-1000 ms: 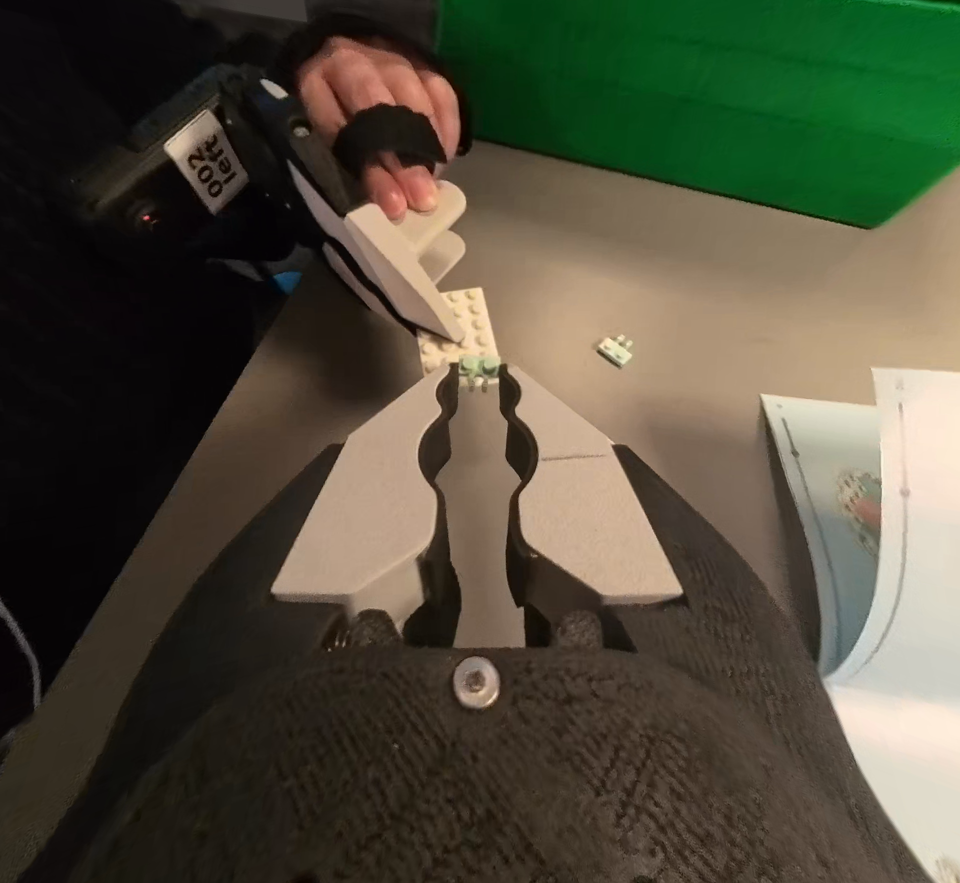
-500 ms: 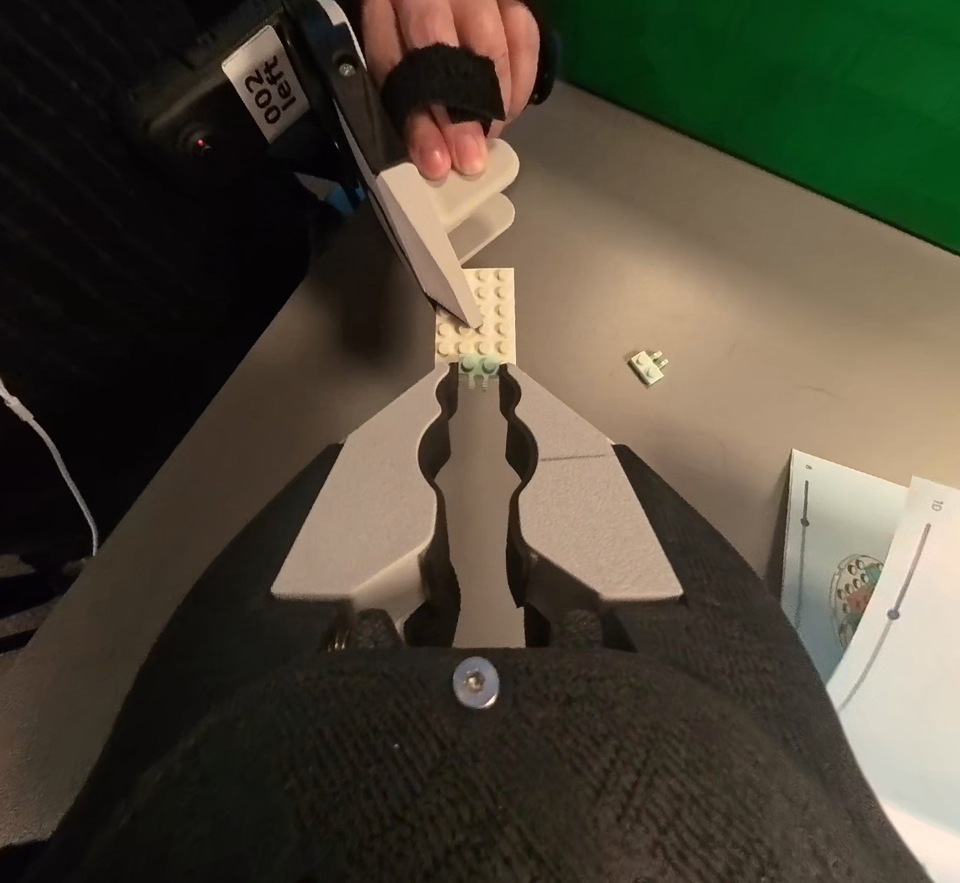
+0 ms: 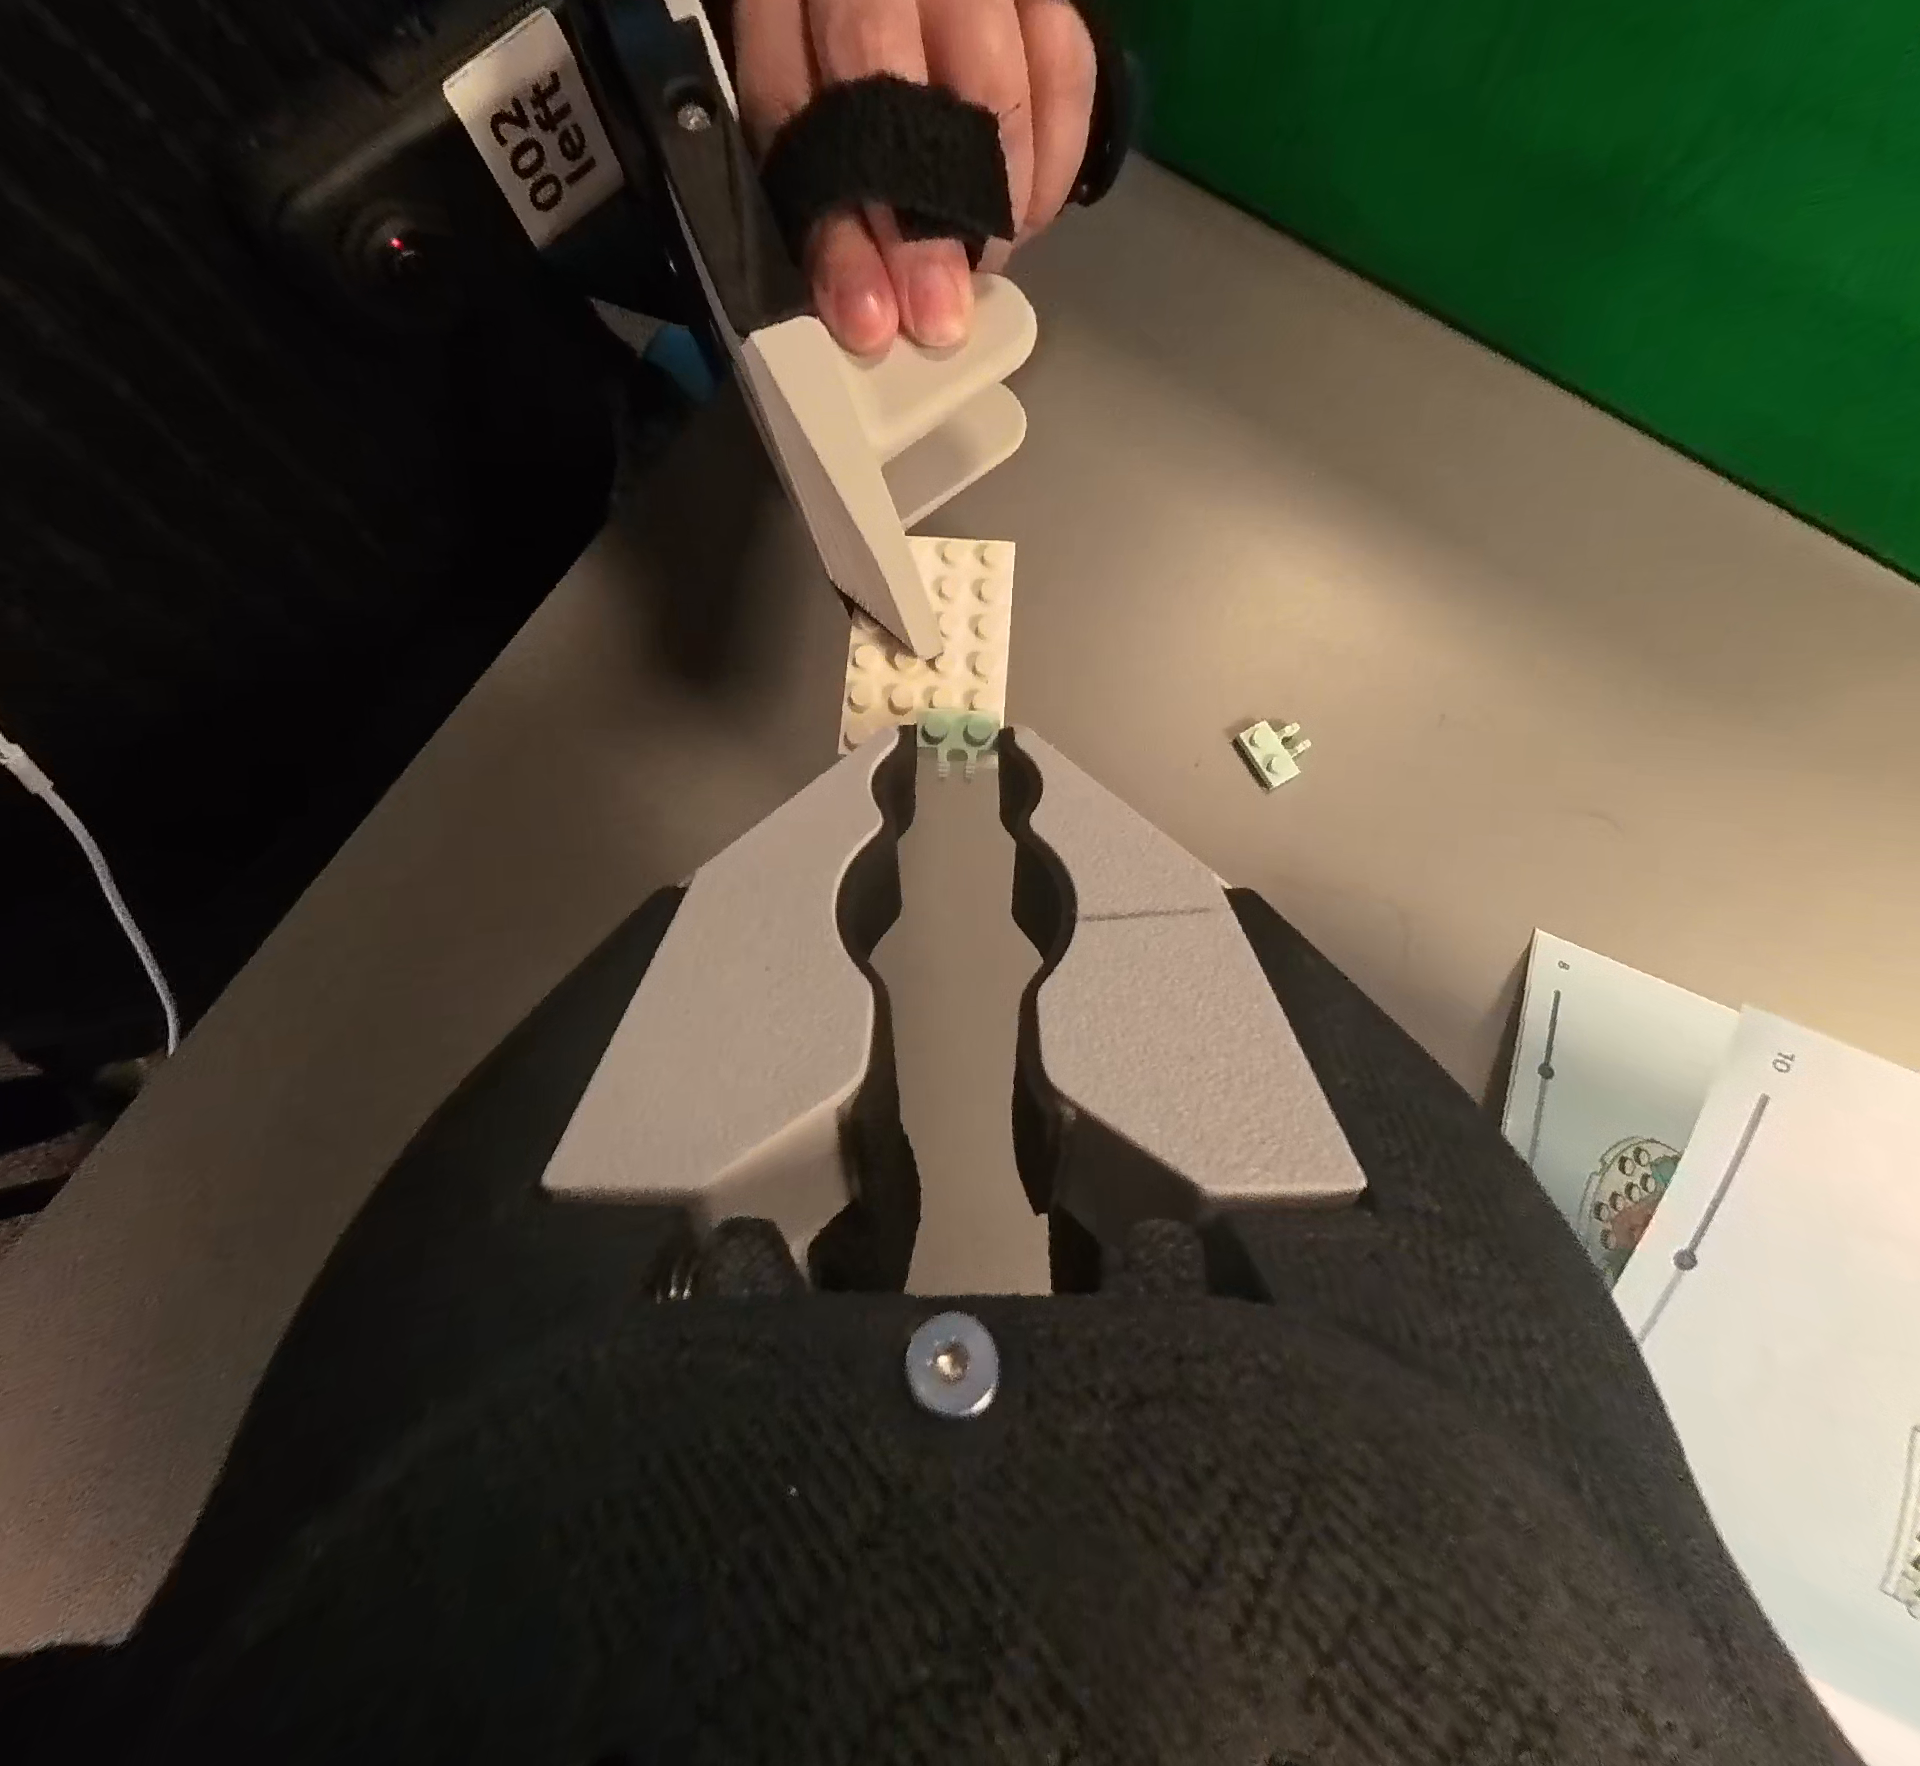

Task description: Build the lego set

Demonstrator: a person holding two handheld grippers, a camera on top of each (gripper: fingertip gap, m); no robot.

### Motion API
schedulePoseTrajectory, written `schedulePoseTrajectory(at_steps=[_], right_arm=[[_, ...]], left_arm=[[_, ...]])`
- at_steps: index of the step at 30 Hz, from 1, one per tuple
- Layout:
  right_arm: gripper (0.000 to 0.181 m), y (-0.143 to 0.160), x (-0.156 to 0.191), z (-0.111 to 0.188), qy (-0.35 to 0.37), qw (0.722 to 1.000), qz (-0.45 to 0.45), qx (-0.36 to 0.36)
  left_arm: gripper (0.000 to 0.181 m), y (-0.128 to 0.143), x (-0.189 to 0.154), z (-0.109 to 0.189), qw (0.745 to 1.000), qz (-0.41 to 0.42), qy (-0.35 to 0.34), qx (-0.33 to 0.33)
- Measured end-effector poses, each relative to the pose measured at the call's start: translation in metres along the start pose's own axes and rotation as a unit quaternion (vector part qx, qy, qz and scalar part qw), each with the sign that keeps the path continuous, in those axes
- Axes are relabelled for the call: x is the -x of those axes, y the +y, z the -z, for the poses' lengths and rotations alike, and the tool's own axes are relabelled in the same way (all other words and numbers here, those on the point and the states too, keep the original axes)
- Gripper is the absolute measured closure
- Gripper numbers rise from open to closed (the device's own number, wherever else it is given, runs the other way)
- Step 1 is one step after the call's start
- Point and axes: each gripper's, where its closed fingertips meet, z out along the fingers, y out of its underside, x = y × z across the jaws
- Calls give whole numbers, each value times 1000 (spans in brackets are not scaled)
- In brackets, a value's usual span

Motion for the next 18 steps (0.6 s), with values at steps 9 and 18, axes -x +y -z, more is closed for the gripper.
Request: schedulePoseTrajectory(at_steps=[9,18], right_arm=[[167,1,-1,1,6,1000,2,6],[167,-1,-1,-3,12,1000,8,9]], left_arm=[[177,0,1,0,1000,-2,-2,0],[177,0,0,1,1000,-4,0,2]])
